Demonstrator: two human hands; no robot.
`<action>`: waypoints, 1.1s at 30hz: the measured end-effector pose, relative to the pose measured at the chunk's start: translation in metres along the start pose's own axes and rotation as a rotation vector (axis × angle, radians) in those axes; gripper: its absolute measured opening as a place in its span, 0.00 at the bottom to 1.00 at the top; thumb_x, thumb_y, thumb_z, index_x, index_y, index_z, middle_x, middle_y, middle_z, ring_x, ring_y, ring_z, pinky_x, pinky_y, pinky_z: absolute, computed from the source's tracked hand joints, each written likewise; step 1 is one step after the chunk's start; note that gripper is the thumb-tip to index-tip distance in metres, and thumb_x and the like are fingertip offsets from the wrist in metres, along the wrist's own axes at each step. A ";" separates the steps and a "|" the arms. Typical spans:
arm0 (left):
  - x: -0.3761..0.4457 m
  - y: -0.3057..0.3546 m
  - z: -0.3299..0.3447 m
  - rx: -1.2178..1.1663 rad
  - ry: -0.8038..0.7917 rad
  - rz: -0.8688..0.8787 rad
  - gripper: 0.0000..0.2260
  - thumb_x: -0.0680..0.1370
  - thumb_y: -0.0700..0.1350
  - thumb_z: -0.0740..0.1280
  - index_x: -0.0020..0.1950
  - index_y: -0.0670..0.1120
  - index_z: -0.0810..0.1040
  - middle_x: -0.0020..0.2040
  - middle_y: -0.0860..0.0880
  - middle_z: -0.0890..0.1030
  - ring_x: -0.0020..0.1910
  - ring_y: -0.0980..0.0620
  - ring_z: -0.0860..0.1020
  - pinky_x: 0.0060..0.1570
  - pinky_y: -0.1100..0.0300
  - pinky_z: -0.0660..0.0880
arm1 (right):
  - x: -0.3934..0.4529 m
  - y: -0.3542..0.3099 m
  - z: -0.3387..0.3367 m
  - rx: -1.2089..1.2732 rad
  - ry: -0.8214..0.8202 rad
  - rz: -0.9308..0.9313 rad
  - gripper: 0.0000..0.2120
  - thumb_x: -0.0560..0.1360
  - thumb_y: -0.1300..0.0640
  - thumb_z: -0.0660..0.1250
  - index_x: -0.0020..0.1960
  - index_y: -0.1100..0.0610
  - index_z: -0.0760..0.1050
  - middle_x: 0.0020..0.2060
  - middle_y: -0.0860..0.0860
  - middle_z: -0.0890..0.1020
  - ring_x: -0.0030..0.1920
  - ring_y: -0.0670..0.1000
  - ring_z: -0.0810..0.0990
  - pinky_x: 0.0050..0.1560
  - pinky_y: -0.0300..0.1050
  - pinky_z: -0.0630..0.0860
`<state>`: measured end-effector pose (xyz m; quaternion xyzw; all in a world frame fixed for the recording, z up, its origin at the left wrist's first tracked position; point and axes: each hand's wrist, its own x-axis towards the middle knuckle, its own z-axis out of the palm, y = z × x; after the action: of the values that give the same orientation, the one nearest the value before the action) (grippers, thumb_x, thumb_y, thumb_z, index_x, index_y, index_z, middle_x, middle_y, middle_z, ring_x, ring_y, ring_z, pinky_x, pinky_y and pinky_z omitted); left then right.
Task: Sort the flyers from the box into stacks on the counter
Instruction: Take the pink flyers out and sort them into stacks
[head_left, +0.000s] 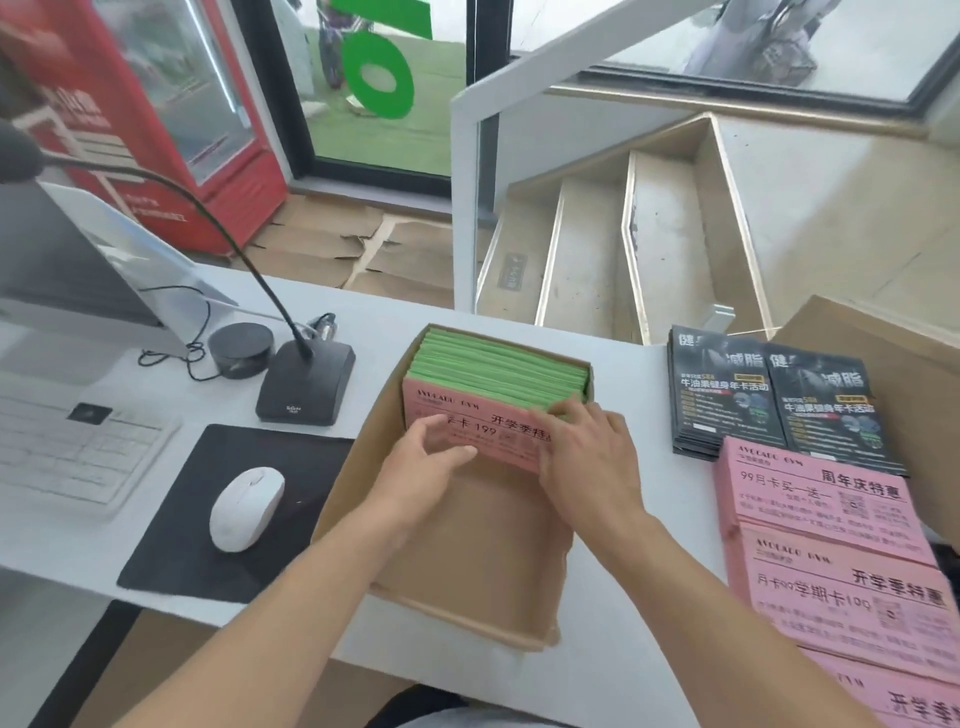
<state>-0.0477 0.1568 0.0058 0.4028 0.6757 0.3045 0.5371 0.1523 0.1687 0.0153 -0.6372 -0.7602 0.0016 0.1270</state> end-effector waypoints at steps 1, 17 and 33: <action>0.006 0.000 0.001 -0.036 -0.034 -0.019 0.29 0.73 0.54 0.75 0.72 0.56 0.72 0.64 0.59 0.79 0.64 0.56 0.77 0.70 0.50 0.71 | -0.002 -0.001 0.000 -0.015 0.012 0.001 0.13 0.75 0.54 0.69 0.59 0.46 0.82 0.51 0.48 0.82 0.52 0.53 0.79 0.58 0.49 0.70; 0.020 0.009 0.008 -0.234 0.032 -0.003 0.18 0.71 0.50 0.77 0.58 0.55 0.76 0.56 0.56 0.84 0.57 0.58 0.81 0.65 0.52 0.75 | -0.015 -0.018 0.002 0.170 0.060 0.045 0.16 0.73 0.66 0.69 0.50 0.46 0.83 0.42 0.42 0.86 0.39 0.48 0.81 0.46 0.44 0.72; -0.051 0.065 0.037 -0.111 -0.498 0.489 0.14 0.75 0.37 0.73 0.59 0.46 0.84 0.53 0.51 0.87 0.55 0.52 0.85 0.56 0.57 0.81 | -0.098 0.078 -0.127 0.740 0.196 0.309 0.15 0.80 0.66 0.66 0.50 0.44 0.80 0.46 0.38 0.85 0.48 0.45 0.82 0.47 0.47 0.79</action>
<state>0.0069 0.1437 0.0764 0.5848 0.3899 0.3527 0.6177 0.2676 0.0684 0.1070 -0.6524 -0.5878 0.2334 0.4175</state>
